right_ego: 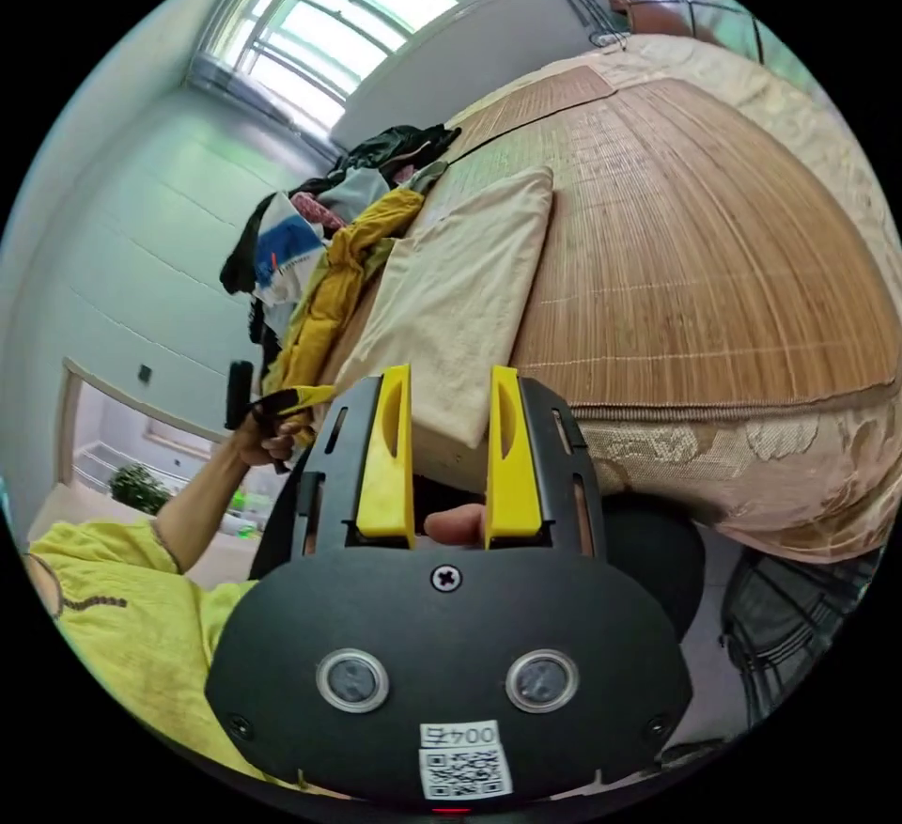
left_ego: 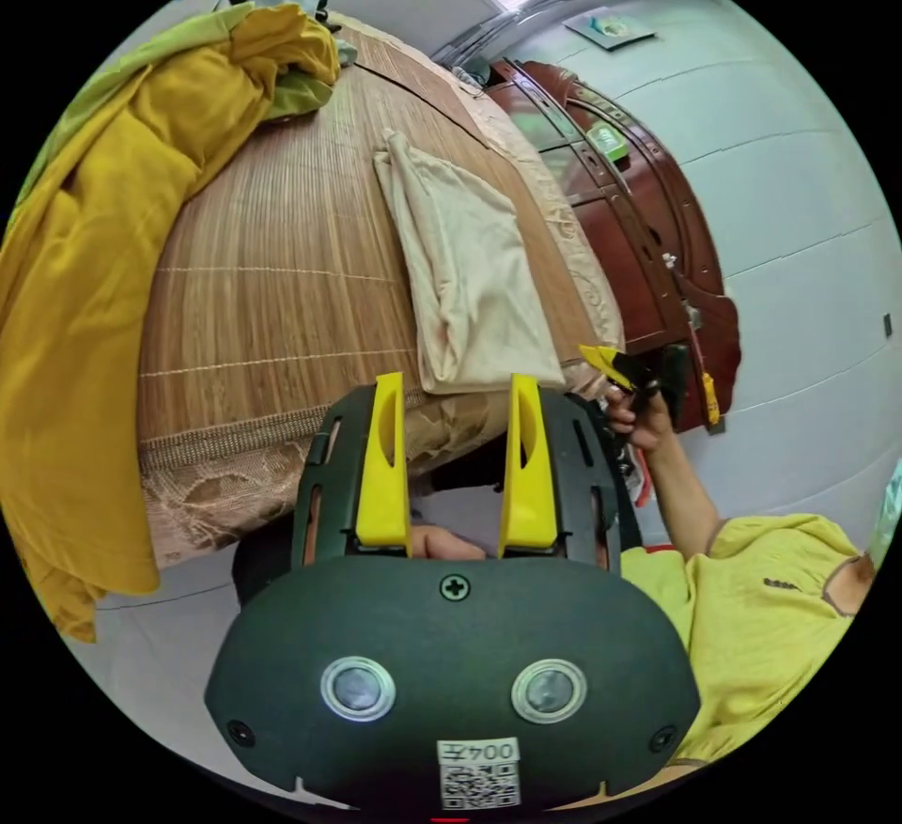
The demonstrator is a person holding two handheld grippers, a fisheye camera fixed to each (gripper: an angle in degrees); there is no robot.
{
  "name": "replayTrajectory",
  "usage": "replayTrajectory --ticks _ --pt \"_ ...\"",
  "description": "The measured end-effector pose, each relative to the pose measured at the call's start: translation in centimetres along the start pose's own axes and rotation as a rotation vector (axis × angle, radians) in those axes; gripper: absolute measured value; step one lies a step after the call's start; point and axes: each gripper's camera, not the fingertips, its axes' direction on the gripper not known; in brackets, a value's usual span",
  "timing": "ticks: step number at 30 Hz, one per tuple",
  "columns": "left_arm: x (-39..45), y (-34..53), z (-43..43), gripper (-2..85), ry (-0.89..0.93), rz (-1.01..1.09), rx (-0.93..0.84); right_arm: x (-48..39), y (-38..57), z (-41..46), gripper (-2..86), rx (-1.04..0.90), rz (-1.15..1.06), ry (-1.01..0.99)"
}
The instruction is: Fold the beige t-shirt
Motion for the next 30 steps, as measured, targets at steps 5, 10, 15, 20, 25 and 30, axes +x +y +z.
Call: replayTrajectory --ticks 5,10,15,20,25,30 --pt "-4.0 -1.5 0.3 14.5 0.095 -0.120 0.005 4.7 -0.1 -2.1 13.6 -0.034 0.119 -0.127" --pt "-5.6 -3.0 0.8 13.9 0.111 -0.142 -0.018 5.4 -1.8 -3.3 14.6 -0.090 0.115 -0.124" --pt "-6.1 -4.0 0.9 13.8 0.104 -0.127 -0.045 6.9 -3.1 -5.0 14.0 -0.094 0.175 -0.178" --pt "-6.1 -5.0 1.3 13.2 0.039 -0.125 -0.069 5.8 -4.3 -3.5 12.5 -0.253 0.131 -0.160" --pt "-6.4 -5.7 1.8 12.5 0.016 -0.128 -0.039 5.4 -5.4 -3.3 10.7 -0.223 0.132 -0.125" --pt "-6.3 -5.8 2.7 8.7 -0.075 -0.096 -0.020 6.2 -5.8 -3.0 5.9 -0.210 0.177 -0.118"
